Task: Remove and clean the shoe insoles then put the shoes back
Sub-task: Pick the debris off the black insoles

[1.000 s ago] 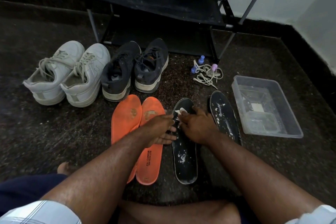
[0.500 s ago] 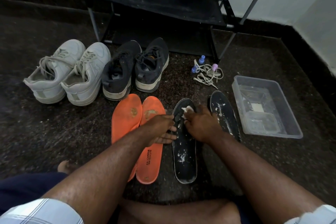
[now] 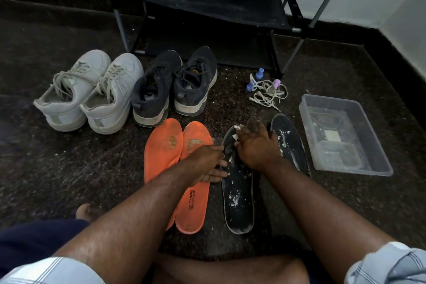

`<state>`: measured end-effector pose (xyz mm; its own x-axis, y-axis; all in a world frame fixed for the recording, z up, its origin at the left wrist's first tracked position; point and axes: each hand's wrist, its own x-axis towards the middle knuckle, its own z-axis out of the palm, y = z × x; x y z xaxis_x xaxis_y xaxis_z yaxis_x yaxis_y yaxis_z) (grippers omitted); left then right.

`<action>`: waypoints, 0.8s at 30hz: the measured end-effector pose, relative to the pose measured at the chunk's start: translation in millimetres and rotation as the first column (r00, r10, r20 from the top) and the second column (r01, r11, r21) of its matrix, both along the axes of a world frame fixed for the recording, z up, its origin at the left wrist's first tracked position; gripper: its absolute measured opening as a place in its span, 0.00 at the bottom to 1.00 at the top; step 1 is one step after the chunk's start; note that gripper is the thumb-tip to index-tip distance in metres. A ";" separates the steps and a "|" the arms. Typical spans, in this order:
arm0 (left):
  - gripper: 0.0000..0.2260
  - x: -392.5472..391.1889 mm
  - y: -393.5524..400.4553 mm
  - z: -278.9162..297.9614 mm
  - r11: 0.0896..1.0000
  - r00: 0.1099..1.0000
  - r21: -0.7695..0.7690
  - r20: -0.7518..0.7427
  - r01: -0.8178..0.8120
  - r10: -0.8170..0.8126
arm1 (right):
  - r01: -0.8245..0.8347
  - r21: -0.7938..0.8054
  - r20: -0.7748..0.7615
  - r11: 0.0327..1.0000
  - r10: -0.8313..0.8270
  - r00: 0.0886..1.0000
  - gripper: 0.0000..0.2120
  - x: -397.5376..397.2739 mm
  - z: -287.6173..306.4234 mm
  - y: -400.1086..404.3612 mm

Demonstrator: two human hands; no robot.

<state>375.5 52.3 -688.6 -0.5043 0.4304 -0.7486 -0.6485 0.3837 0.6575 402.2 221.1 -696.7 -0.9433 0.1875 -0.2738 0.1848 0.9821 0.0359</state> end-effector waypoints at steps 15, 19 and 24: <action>0.21 1.5 -0.7 1.0 1.000 1.000 0.007 -0.011 0.003 -0.002 | 0.030 -0.020 -0.015 0.999 -0.031 0.999 0.25 5.1 -0.5 5.0; 0.20 1.2 -1.4 1.3 1.000 1.000 0.008 -0.009 -0.005 0.005 | -0.008 -0.083 0.001 0.997 0.008 1.000 0.26 4.8 -1.9 -4.1; 0.19 1.5 -0.9 0.7 1.000 1.000 0.009 -0.002 -0.003 0.003 | 0.071 -0.055 -0.011 0.996 -0.072 0.997 0.27 3.0 -4.6 4.2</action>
<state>377.0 51.4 -687.9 -0.5070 0.4360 -0.7435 -0.6482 0.3757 0.6623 405.2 225.3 -701.3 -0.9316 0.2401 -0.2730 0.2550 0.9667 -0.0199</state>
